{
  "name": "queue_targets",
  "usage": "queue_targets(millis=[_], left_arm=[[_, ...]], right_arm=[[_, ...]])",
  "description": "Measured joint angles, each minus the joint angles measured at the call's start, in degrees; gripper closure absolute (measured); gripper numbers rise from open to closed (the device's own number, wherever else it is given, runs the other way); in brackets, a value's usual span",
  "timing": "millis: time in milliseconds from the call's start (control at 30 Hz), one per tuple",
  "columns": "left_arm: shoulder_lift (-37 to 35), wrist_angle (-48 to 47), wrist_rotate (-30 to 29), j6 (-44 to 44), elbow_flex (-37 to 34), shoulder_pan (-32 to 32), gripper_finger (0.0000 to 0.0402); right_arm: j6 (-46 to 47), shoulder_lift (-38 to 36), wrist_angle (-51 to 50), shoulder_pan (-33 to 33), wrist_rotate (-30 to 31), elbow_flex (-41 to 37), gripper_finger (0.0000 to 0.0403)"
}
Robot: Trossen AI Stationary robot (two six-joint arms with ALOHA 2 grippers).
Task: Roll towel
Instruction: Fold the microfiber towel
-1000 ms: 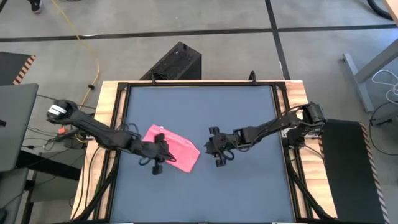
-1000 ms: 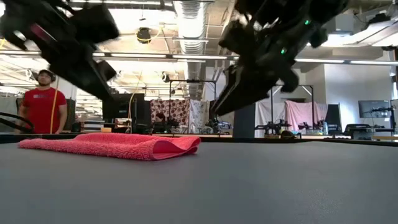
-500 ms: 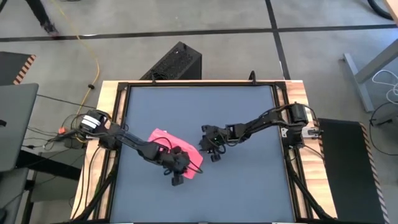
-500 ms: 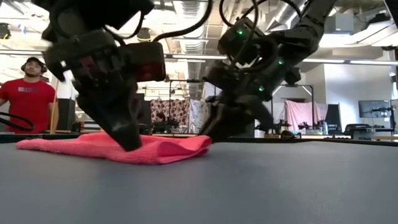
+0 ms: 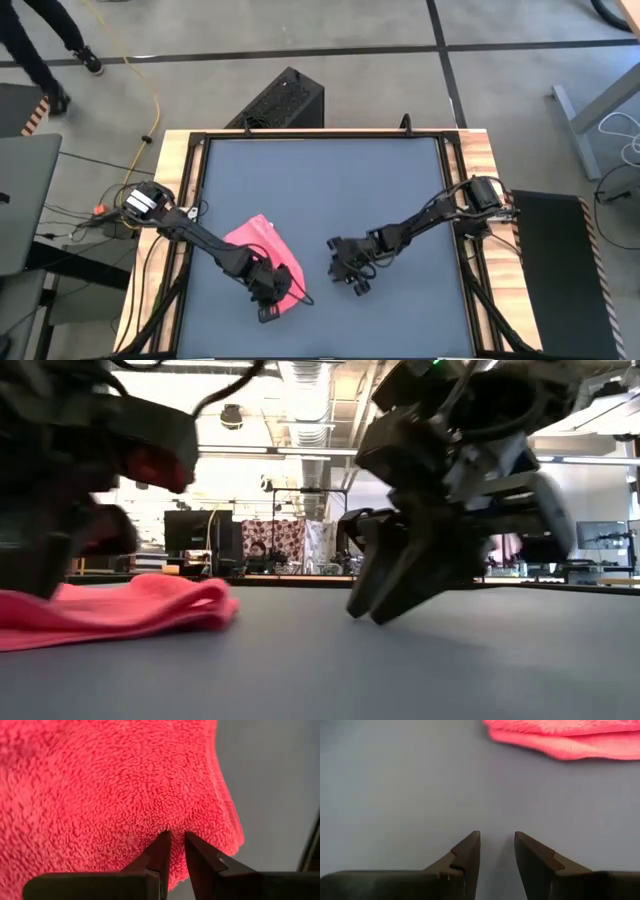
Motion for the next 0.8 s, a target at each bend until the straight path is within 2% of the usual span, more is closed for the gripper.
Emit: queue_targets(millis=[233, 467, 567, 800], left_arm=[[0.0, -1.65, 0.72, -8.87, 0.0, -4.61, 0.0351], [-3.53, -7.17, 1.82, -15.58, -0.13, -7.94, 0.0351], [-7.36, -9.3, -2.6, -16.72, -0.09, -9.01, 0.0351], [-11.82, -14.61, -19.86, -15.41, -0.02, -9.19, 0.0351]], right_arm=[[0.91, -0.07, 0.19, 3.22, -0.01, -0.03, 0.0256], [1.99, -0.07, 2.05, 2.09, 0.07, -0.08, 0.0256], [1.94, -0.07, 4.92, 0.7, 0.07, -0.08, 0.0256], [3.52, -0.11, 14.02, -4.48, 0.15, -0.08, 0.0256]])
